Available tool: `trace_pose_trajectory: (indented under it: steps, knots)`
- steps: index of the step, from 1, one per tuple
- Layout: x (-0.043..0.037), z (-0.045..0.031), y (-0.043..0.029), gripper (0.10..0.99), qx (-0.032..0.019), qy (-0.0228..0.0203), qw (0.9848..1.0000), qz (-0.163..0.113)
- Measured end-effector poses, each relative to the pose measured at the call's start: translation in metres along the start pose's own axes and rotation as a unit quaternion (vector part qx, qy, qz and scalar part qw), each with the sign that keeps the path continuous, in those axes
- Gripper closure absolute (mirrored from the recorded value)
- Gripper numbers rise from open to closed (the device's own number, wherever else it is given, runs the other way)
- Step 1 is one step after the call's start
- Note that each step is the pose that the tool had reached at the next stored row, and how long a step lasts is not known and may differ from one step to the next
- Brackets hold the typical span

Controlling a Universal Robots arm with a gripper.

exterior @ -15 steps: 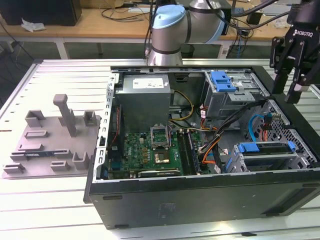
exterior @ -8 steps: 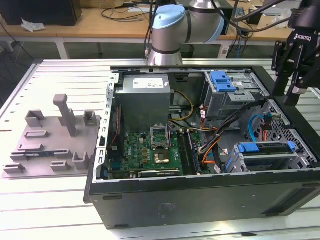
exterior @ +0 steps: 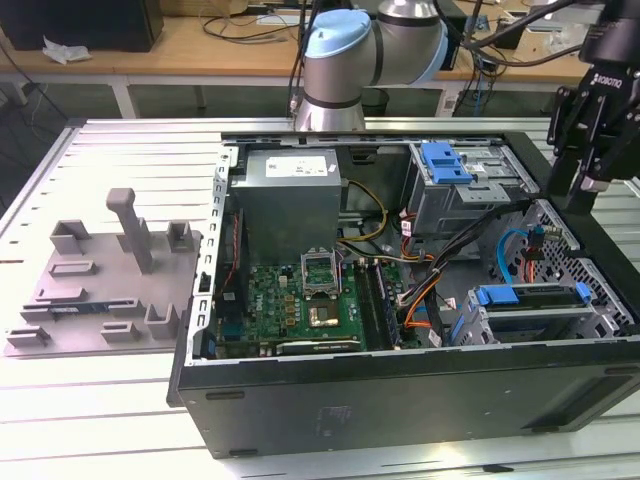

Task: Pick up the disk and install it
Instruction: 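Insert the first disk wire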

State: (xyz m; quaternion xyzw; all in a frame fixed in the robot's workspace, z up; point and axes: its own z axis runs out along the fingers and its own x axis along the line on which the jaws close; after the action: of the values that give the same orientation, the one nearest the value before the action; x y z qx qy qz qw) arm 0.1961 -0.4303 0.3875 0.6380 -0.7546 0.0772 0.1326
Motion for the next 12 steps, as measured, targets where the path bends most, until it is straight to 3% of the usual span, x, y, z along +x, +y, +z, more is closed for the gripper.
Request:
trace_pose_trajectory:
  steps: [5,6,12]
  knots:
    - [-0.0063,0.0002,-0.0051,0.596,-0.0018,0.0007,1.0000,0.009]
    - [-0.0078,0.0005,-0.0051,0.671,-0.0019,0.0015,0.9999,0.010]
    - [-0.0187,0.0036,-0.0043,0.671,-0.0024,0.0060,0.9999,0.016]
